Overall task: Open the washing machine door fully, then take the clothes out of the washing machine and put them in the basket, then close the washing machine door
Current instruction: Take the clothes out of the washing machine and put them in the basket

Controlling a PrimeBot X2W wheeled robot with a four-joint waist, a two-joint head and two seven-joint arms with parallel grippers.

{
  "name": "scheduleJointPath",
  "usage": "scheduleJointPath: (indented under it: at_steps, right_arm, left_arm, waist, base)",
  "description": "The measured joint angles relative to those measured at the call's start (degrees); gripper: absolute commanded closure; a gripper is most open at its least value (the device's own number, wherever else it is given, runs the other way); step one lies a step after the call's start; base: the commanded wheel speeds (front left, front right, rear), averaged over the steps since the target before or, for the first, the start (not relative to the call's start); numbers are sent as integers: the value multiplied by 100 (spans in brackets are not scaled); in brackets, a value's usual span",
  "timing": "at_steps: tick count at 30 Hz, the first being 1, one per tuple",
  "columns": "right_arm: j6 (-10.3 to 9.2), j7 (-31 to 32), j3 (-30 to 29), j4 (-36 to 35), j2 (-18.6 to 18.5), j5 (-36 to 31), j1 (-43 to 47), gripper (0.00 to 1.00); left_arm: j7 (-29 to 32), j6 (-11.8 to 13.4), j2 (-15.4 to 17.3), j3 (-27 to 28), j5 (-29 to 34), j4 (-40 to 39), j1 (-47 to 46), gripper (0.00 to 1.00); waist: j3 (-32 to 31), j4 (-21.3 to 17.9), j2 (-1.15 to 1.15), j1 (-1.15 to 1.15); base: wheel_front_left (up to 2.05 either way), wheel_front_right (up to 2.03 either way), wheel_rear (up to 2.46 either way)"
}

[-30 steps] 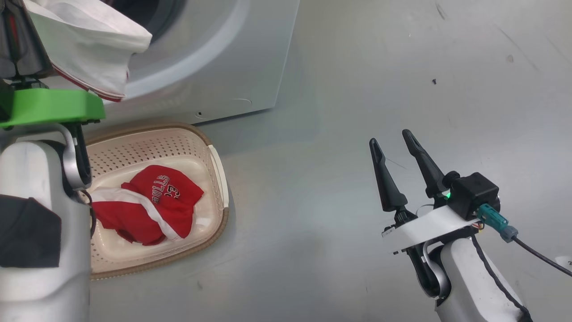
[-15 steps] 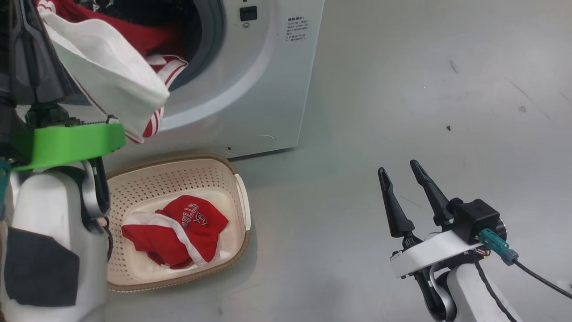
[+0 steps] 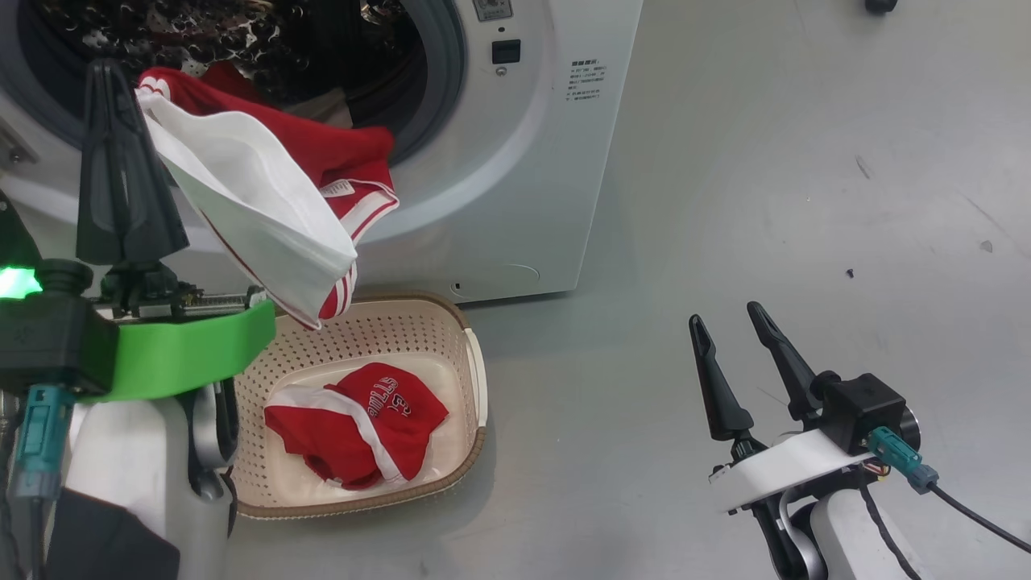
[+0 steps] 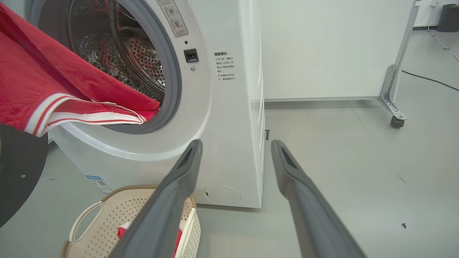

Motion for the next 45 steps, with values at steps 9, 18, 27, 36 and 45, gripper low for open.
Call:
scheduleJointPath:
  at_steps: [9,18,27,36,45]
  right_arm:
    - [7,0,4,-90,-1,-42,9,0]
    - [8,0,41,-214,-1,-60,2,0]
    - [49,0,64,-361,-1,-32,-107,0]
    - [51,0,119,-546,-2,101,-373,0]
    - [51,0,178,-691,-2,378,-747,0]
  left_arm:
    - [3,1,-9,-32,-38,-141,689,100]
    - [119,1,-20,-256,-311,233,1336,100]
    - [121,1,-20,-379,-443,898,1370,100]
    - [178,2,-21,-205,-578,1831,928,100]
    - [439,2,-29,153,-746,2864,133,100]
  waist:
    - [52,122,0,0]
    - [371,88,0,0]
    - [839,-25,0,0]
    - [1450,-229,0,0]
    - [2115,-525,0,0]
  base:
    - [0,0,0]
    - [0,0,0]
    - [0,0,0]
    - [0,0,0]
    - [0,0,0]
